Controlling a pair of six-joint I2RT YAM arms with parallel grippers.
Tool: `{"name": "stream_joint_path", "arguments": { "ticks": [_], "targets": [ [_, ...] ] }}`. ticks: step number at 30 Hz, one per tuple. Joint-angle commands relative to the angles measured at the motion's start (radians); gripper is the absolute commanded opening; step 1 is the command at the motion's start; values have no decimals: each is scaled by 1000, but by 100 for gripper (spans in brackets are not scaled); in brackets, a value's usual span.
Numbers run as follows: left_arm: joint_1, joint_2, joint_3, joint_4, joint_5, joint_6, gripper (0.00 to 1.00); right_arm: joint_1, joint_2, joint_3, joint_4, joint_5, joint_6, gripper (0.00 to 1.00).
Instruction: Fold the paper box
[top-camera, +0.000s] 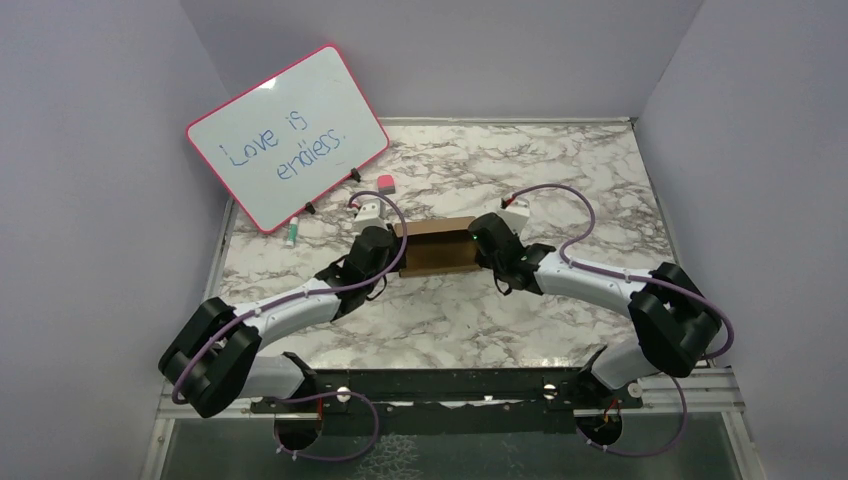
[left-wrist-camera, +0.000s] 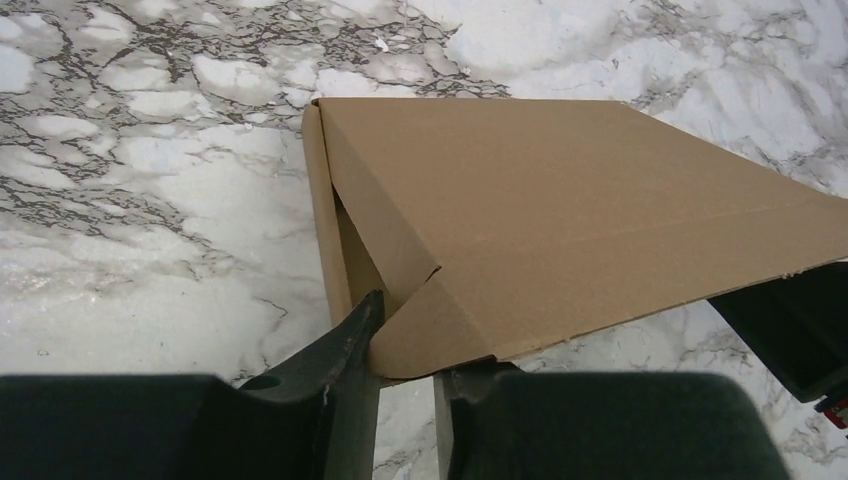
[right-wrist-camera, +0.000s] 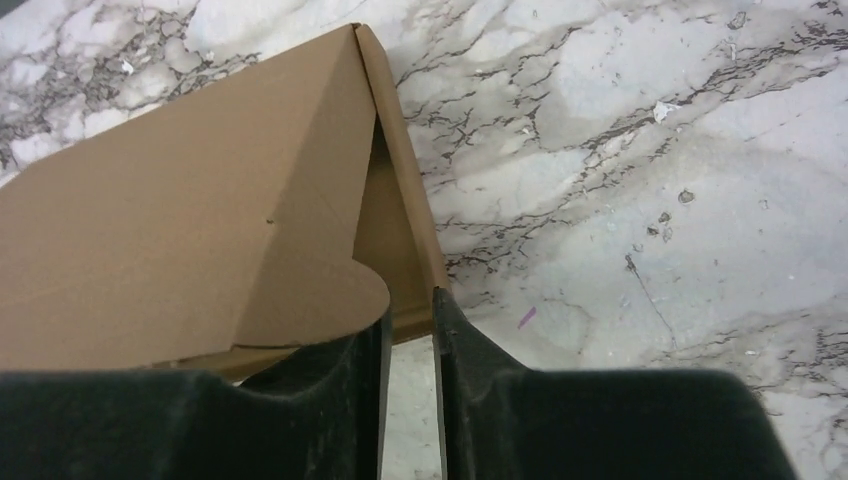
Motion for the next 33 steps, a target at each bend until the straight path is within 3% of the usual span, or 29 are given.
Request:
{"name": "stream_joint_path", "arguments": {
  "ticks": [1, 6, 11, 13, 16, 20, 25, 33],
  "targets": [
    [-6, -62, -25, -9, 66, 5, 26, 5, -62, -31, 46, -43, -51, 30],
    [-5, -137, -54, -87, 113, 13, 37, 4, -119, -43, 31, -77, -132, 43],
    [-4, -311, -76, -182, 148, 40, 51, 4, -224, -81, 22, -115, -226, 58],
    [-3, -380, -64, -239, 139, 54, 64, 4, -268, -91, 13, -108, -257, 76],
    [0, -462, -16, -353, 103, 78, 82, 3, -300, -39, -67, -97, -306, 91],
    [10, -505, 38, -389, 61, 136, 96, -25, -281, 69, -163, -74, -397, 98],
    [80, -434, 104, -348, 49, 147, 93, -150, -237, 143, -154, -253, -423, 98],
    [226, -212, 180, -237, 275, 119, 79, -225, -91, 259, -143, -351, -411, 92]
  ]
}}
